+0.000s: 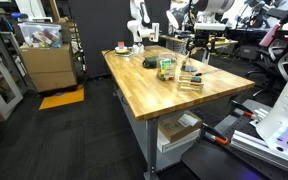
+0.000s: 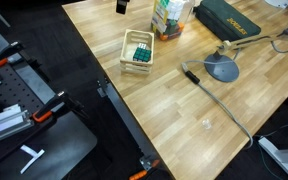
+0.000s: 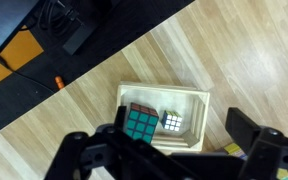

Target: Take the rubik's cube out of the box and put it on the table

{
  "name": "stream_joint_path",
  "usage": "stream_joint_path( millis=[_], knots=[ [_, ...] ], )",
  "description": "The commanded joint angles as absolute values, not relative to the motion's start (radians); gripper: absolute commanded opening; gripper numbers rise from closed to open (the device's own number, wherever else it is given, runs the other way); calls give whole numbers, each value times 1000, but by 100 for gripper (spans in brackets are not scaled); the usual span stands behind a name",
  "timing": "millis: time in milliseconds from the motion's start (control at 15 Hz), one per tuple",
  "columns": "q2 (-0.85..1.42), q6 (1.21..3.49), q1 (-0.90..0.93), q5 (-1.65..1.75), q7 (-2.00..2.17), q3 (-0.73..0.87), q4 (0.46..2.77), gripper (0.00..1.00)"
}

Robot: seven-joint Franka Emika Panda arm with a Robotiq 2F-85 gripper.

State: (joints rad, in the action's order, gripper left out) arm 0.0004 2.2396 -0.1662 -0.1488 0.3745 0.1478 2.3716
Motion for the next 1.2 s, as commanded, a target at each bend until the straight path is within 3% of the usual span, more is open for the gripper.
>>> stream_joint_path(
  millis=[0,1133],
  knots=[
    [0,2238,-163,-148,375,151,2370,100],
    [421,2341,-160,-223,524,213,2151,100]
  ],
)
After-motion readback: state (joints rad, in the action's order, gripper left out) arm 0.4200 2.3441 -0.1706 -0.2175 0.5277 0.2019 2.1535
